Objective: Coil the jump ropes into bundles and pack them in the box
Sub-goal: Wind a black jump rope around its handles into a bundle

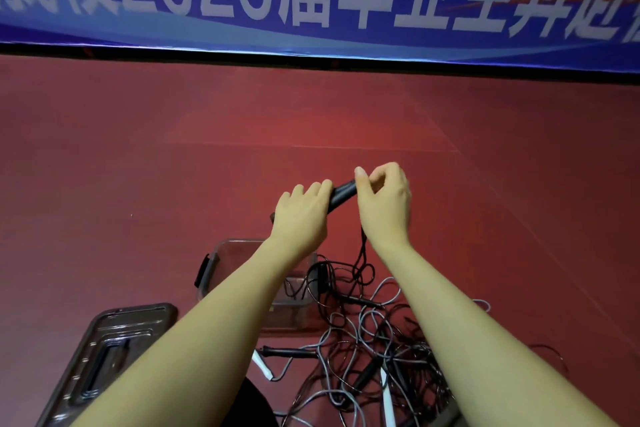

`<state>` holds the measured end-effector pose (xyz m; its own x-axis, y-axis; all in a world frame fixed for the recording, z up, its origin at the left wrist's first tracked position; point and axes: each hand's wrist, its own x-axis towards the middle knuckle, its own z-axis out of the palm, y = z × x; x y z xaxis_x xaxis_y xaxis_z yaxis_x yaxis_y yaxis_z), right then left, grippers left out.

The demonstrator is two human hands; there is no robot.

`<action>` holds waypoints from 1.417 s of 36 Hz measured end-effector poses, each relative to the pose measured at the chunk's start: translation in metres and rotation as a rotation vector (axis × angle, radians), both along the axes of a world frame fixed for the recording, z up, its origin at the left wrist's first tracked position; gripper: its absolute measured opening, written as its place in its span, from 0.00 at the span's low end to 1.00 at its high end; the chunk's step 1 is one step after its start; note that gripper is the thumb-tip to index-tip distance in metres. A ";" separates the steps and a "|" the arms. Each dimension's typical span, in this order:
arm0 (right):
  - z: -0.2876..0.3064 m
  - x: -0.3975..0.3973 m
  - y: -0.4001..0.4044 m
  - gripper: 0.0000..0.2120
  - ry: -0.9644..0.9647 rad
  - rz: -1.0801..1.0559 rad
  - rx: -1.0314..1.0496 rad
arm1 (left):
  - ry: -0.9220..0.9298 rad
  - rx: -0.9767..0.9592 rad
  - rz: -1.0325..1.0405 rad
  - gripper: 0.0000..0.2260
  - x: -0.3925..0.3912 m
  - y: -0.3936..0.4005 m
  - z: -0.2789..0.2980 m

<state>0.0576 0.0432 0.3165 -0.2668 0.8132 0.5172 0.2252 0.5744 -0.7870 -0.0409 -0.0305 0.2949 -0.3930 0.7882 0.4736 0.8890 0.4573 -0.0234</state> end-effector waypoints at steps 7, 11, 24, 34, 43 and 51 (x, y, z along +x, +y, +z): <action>-0.002 0.004 0.012 0.16 -0.222 0.191 -0.361 | 0.163 0.106 -0.038 0.18 -0.003 0.001 -0.003; -0.002 0.004 0.015 0.16 -0.089 0.323 -0.438 | 0.025 0.066 -0.040 0.14 -0.003 0.000 -0.003; 0.009 0.008 0.007 0.13 0.064 0.492 -0.299 | -0.582 0.141 -0.120 0.05 0.006 -0.003 0.015; 0.012 0.011 0.003 0.13 0.044 0.443 -0.208 | -0.623 0.158 -0.171 0.10 0.011 -0.009 0.022; 0.006 0.012 0.017 0.18 -0.001 0.422 -0.318 | -0.906 0.283 -0.266 0.13 0.002 -0.012 0.025; 0.010 0.015 0.012 0.24 -0.070 0.467 -0.452 | -1.138 0.465 -0.345 0.17 0.008 -0.011 0.033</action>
<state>0.0723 0.0552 0.3269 -0.6649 0.7372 0.1198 0.0916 0.2397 -0.9665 -0.0325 -0.0416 0.3278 -0.5657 0.7813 0.2637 0.3756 -0.0405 0.9259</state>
